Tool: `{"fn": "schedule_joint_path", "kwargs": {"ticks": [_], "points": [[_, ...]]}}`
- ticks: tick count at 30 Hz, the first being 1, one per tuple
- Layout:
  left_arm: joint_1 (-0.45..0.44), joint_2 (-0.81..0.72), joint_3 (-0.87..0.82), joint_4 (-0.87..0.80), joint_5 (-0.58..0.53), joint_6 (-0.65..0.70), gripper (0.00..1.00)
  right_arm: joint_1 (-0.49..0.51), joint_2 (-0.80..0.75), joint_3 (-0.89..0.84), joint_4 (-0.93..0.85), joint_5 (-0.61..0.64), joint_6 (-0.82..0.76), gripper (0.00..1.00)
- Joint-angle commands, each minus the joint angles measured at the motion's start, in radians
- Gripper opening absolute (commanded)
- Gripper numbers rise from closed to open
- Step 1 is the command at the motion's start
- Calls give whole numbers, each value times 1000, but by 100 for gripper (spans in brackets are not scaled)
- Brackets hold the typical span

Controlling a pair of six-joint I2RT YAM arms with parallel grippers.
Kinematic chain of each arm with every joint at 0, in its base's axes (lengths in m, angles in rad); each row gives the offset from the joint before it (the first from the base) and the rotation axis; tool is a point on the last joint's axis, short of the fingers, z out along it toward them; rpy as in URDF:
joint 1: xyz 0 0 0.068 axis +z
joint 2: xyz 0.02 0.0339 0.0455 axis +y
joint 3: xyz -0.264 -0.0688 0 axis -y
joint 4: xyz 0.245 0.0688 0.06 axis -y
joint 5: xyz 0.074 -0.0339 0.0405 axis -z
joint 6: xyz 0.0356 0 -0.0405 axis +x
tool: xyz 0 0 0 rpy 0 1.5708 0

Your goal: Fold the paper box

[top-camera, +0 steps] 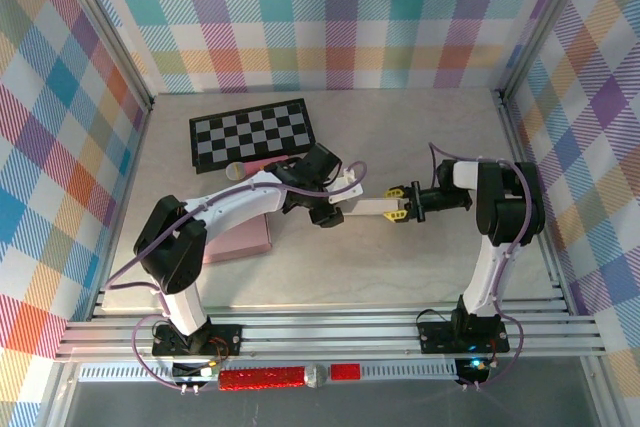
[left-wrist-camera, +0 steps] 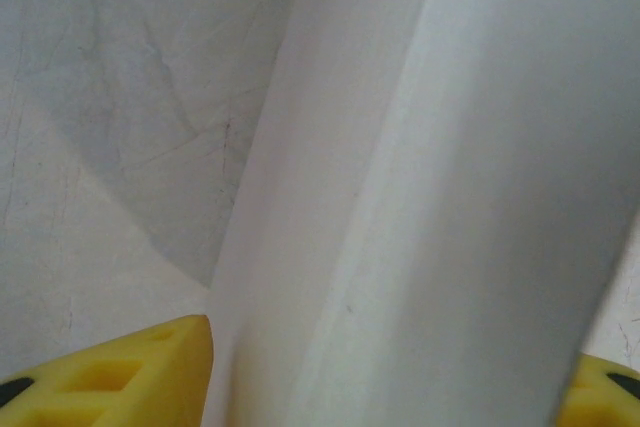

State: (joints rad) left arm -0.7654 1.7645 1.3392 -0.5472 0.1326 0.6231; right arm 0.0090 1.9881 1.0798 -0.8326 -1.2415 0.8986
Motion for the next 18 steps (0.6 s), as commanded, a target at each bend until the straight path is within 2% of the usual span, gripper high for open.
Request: {"fn": "schedule_joint_path", "kwargs": {"ticks": [1,5,8,18], "points": [[4,16,39,-3,31,-2,55,-12,-5,-5,-22,63,19,46],[16,48,80,-50,77,-12,53,-23,-41,29,-53,123,11,57],[30,89,133,-111,115,-37,48,-32,-97,60,-72,198,11,63],[62,110,156,-142,170,-83,46,-59,-299,102,-51,427,56,66]]}}
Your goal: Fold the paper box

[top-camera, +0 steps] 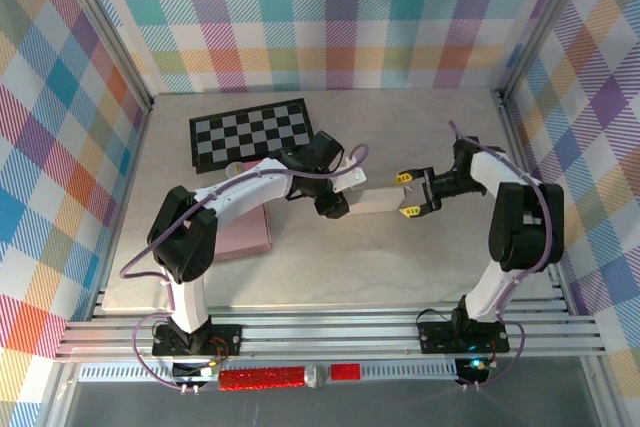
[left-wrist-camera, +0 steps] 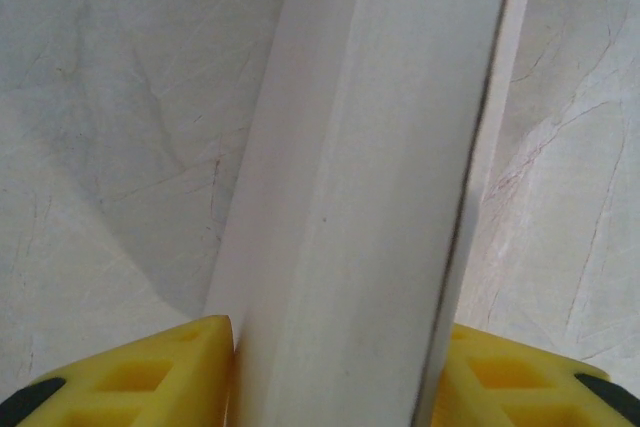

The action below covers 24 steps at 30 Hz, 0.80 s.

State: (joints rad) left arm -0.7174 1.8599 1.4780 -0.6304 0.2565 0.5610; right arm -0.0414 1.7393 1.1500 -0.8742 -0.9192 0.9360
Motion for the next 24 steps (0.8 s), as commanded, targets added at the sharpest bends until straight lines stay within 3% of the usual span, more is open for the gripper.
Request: {"fn": "schedule_joint_path", "kwargs": {"ticks": [1,9,13,19,24], "points": [[17,18,21,-63,50,-21,46,-10,-69,46,-18,143,5,66],[45,37,70,-154,109,-1,44,-6,-317,98,-3,506,-206,56],[55,24,64,-195,128,23,43,42,-433,50,67,642,-432,47],[75,-12,41,-238,145,77,43,150,-435,49,90,622,-805,46],[100,-25,34,-242,165,89,44,213,-356,120,28,615,-979,51]]}}
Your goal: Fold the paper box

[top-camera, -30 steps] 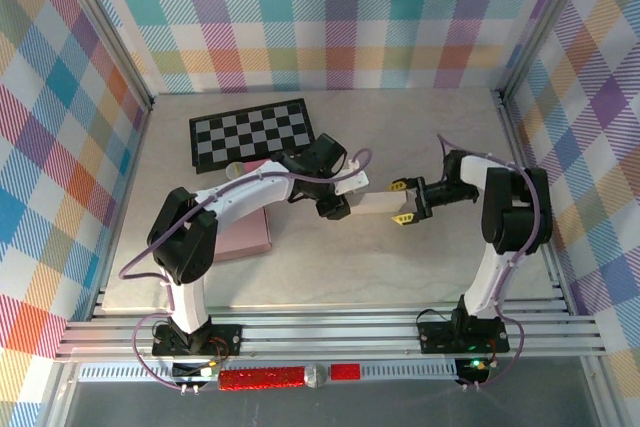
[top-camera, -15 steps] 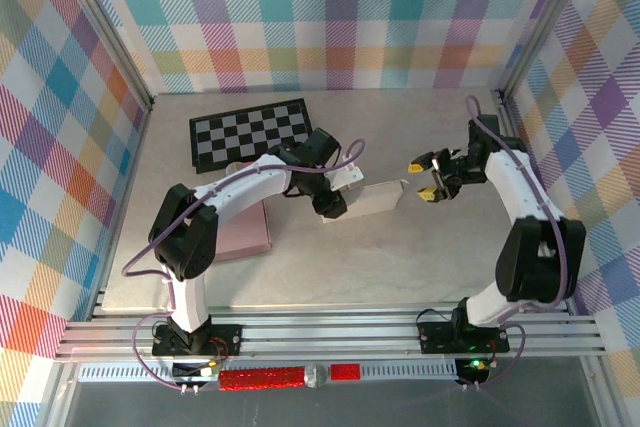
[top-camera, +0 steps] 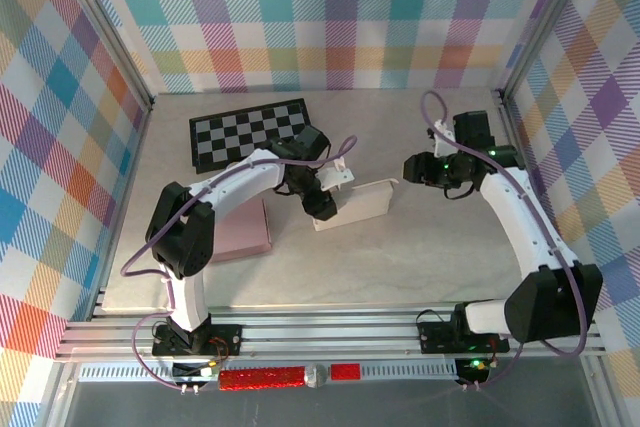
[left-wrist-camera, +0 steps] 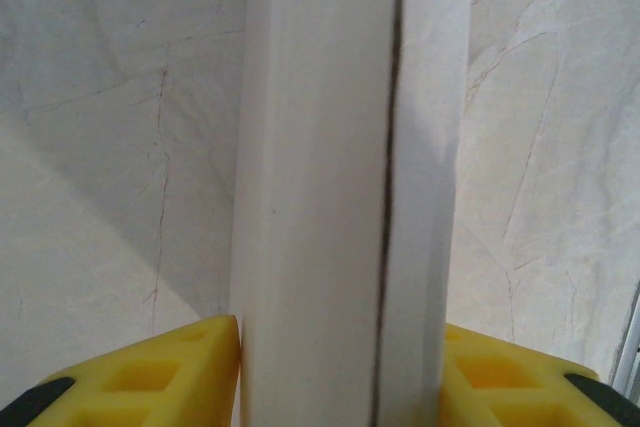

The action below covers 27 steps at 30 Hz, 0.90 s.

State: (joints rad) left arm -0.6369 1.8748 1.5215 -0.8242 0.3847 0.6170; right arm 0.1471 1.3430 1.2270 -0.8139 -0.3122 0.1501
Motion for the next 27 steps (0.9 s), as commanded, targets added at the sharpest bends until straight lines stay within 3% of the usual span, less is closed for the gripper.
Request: {"fn": "schedule_joint_path", "kwargs": {"ticks": [1,5,18,27], "points": [[21,-39,-6,-50,39,35,44,41,61,57,-46,21,-217,52],[22,-24,8,-60,42,37,44,96,123,84,-65,59,-303,53],[23,-10,21,-64,38,36,43,108,241,138,-53,-13,-361,53],[28,-2,27,-62,40,34,43,117,263,154,-64,-33,-359,35]]}}
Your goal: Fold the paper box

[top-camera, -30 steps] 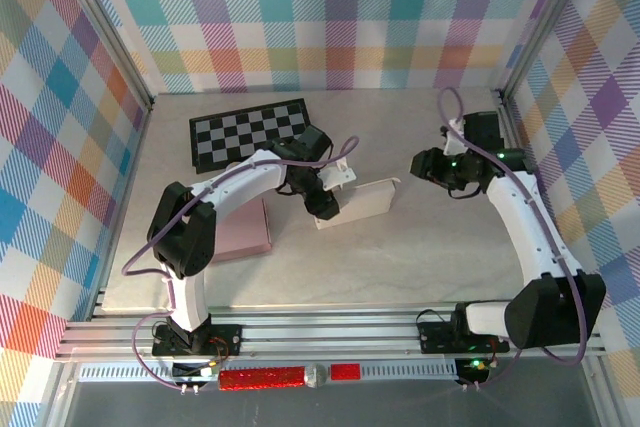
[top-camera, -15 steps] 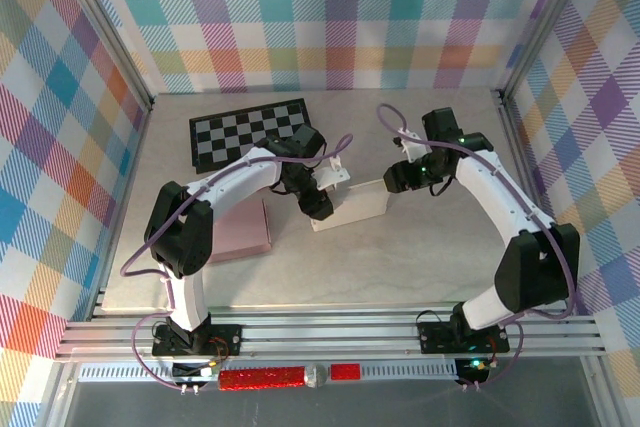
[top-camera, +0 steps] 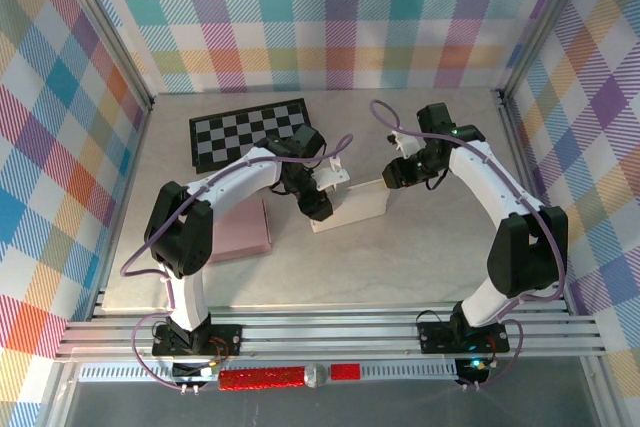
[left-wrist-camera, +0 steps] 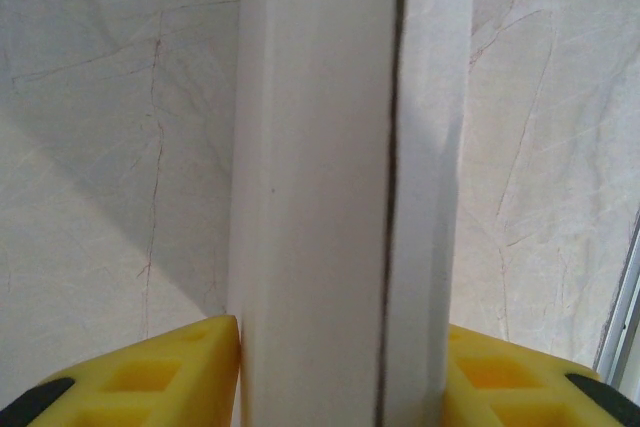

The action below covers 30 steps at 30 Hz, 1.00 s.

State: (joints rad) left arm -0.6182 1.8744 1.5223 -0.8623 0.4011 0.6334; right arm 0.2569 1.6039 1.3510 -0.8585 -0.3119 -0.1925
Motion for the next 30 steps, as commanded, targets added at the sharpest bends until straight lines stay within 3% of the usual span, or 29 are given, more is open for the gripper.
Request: {"fn": "schedule_joint_path", "kwargs": {"ticks": [1,30], "points": [[10,0,27,-24,24,17,43,7,1,30,-20,-33,-15,34],[12,12,42,-24,36,9,43,65,-7,27,-24,163,-13,16]]}}
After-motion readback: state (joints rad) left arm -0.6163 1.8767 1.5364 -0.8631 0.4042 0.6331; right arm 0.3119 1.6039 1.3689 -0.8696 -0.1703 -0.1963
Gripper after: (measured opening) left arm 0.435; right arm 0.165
